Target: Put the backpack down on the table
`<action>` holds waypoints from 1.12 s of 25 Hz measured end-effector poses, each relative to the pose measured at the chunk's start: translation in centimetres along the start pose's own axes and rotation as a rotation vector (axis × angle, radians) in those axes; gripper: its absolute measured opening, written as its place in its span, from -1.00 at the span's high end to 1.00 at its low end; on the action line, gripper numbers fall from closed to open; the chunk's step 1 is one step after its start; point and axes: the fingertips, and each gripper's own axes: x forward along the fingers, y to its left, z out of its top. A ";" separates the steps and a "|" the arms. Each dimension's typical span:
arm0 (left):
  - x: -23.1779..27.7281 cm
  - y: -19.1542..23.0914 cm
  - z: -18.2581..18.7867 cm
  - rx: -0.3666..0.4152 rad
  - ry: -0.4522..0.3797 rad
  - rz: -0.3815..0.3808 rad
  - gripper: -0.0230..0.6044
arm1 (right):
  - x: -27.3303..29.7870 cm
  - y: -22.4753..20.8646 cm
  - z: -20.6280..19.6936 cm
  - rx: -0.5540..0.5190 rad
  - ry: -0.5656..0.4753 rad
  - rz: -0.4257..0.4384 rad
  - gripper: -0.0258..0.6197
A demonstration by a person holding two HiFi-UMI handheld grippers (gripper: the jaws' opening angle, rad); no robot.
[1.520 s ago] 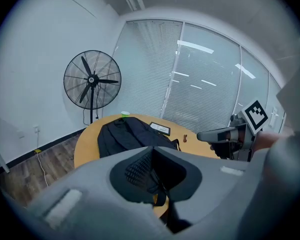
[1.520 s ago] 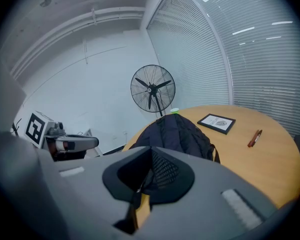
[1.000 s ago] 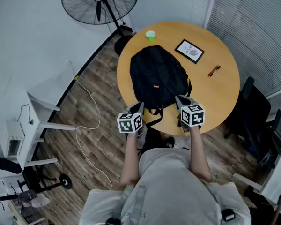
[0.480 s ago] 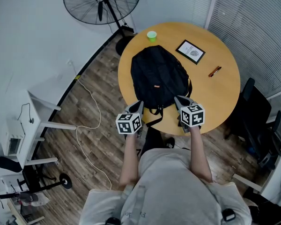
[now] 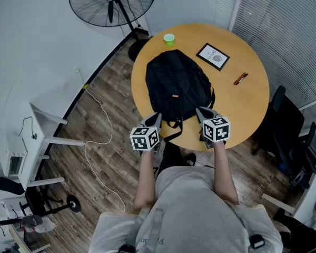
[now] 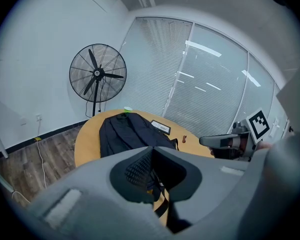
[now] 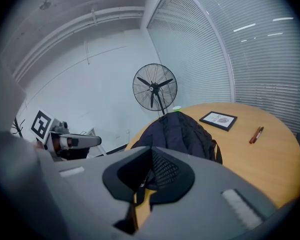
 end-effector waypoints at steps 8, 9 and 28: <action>0.0 0.1 -0.2 -0.011 -0.003 -0.004 0.91 | 0.0 0.1 0.0 0.002 -0.011 0.003 0.92; 0.0 0.1 -0.2 -0.012 -0.003 -0.003 0.91 | 0.0 0.1 0.0 0.001 -0.009 0.004 0.92; 0.2 0.2 -0.4 -0.015 0.004 -0.006 0.91 | 0.2 0.5 -0.1 -0.004 -0.004 0.010 0.92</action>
